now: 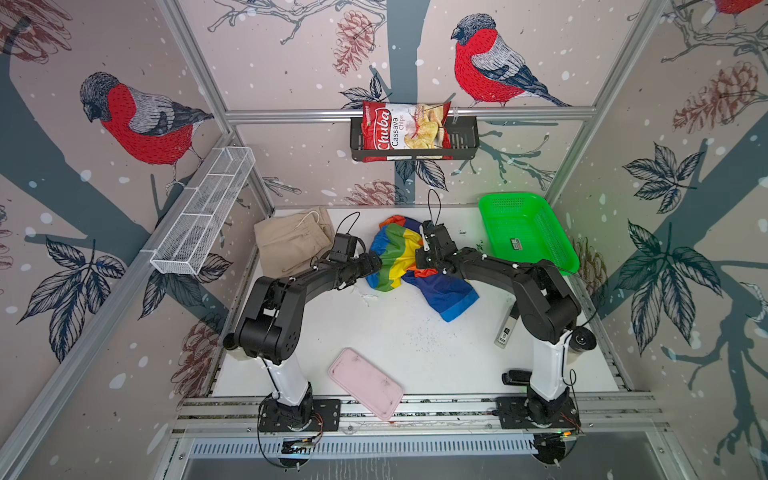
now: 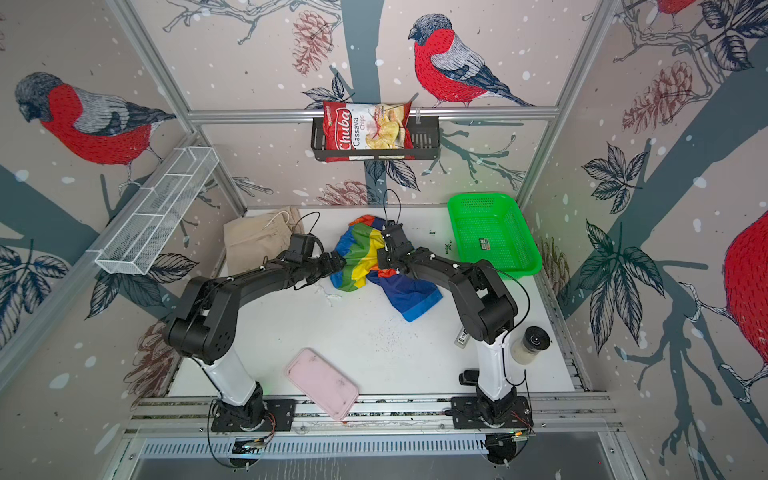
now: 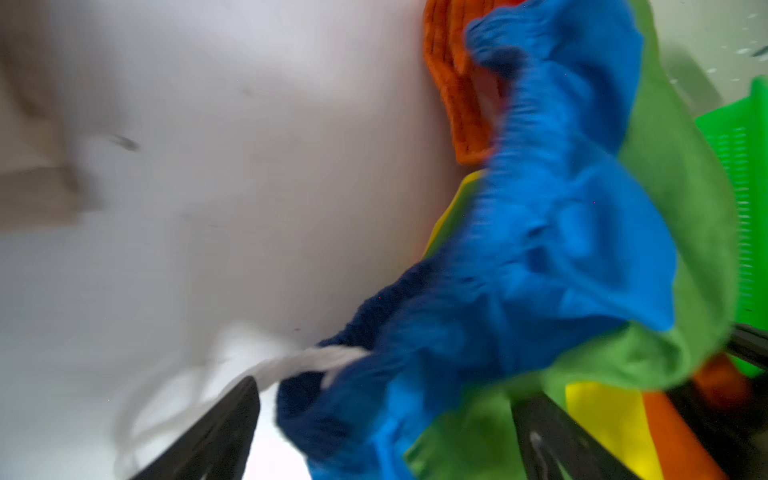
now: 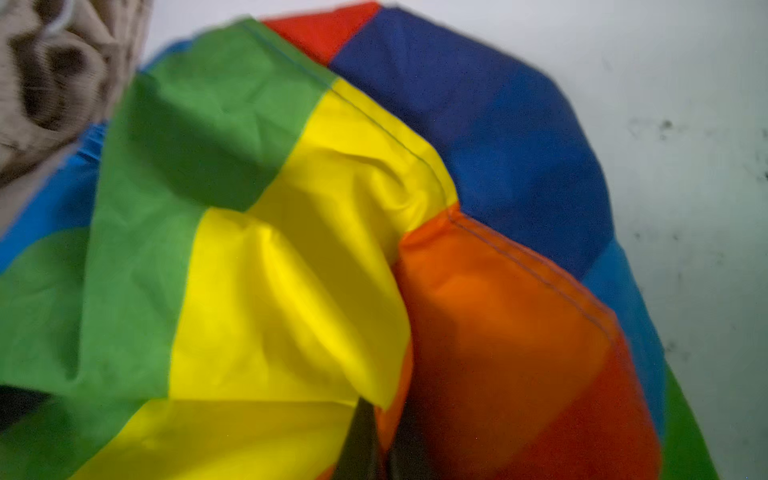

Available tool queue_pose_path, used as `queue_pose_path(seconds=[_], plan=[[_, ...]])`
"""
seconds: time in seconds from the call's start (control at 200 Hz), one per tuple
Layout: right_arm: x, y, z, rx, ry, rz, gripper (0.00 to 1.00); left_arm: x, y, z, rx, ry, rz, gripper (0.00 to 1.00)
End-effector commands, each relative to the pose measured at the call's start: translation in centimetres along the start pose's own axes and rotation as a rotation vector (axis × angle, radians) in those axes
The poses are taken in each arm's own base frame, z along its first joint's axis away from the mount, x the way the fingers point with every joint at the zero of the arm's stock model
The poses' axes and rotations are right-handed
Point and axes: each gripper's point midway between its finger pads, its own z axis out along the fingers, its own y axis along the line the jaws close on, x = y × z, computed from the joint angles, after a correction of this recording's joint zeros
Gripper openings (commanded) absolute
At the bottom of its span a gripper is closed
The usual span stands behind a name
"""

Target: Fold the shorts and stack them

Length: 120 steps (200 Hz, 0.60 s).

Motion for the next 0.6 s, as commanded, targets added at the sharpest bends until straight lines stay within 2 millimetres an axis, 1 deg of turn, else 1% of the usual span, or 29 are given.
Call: queue_pose_path(seconds=[0.0,0.04,0.08,0.12,0.145,0.165,0.17,0.195,0.215,0.245,0.295,0.375,0.405,0.455,0.485,0.495,0.595], plan=[[3.2,-1.2,0.6,0.015,0.088,0.023,0.02,-0.7,-1.7,0.8,0.093,-0.013,0.006,0.9],[3.9,-1.3,0.9,0.014,0.103,0.018,0.01,-0.6,-1.8,1.2,0.11,-0.003,0.002,0.88],[4.5,-1.3,1.0,0.011,0.117,0.015,0.01,-0.5,-2.1,1.6,0.131,0.006,-0.002,0.84],[4.9,-1.3,1.2,0.006,0.126,0.015,0.01,-0.5,-2.5,1.8,0.159,0.015,-0.004,0.76],[5.0,-1.3,1.2,0.003,0.128,0.015,0.0,-0.4,-2.8,1.9,0.175,0.02,-0.006,0.67],[5.1,-1.2,1.3,0.001,0.129,0.016,0.0,-0.4,-2.9,2.0,0.183,0.023,-0.008,0.55],[5.1,-1.2,1.3,0.001,0.129,0.016,0.0,-0.3,-2.9,2.0,0.184,0.024,-0.009,0.53],[5.1,-1.2,1.3,0.001,0.13,0.017,0.01,-0.4,-3.1,1.9,0.193,0.025,-0.014,0.36],[5.1,-1.2,1.3,0.001,0.129,0.017,0.01,-0.4,-3.3,1.9,0.199,0.027,-0.015,0.26],[4.9,-1.2,1.2,0.002,0.125,0.016,0.01,-0.5,-3.4,1.7,0.203,0.024,-0.014,0.14],[4.5,-1.3,1.1,0.012,0.116,0.016,0.0,-0.7,-3.8,1.1,0.208,0.018,-0.014,0.01],[3.4,-2.2,0.7,0.055,0.093,0.021,0.0,-1.5,-5.1,-0.9,0.234,-0.006,0.0,0.0],[3.0,-2.8,0.5,0.076,0.086,0.027,0.0,-2.0,-5.8,-2.0,0.243,-0.024,0.007,0.0],[1.9,-4.0,-0.2,0.108,0.066,0.05,0.0,-3.3,-7.2,-4.4,0.259,-0.065,0.028,0.0],[1.3,-4.9,-0.6,0.129,0.053,0.07,0.0,-4.3,-8.4,-6.3,0.277,-0.104,0.048,0.0],[1.0,-5.2,-0.8,0.135,0.048,0.076,0.0,-4.5,-8.6,-6.7,0.277,-0.11,0.051,0.0],[-1.7,-8.2,-3.4,0.183,-0.022,0.151,0.0,-8.2,-12.5,-14.5,0.328,-0.285,0.129,0.0]])
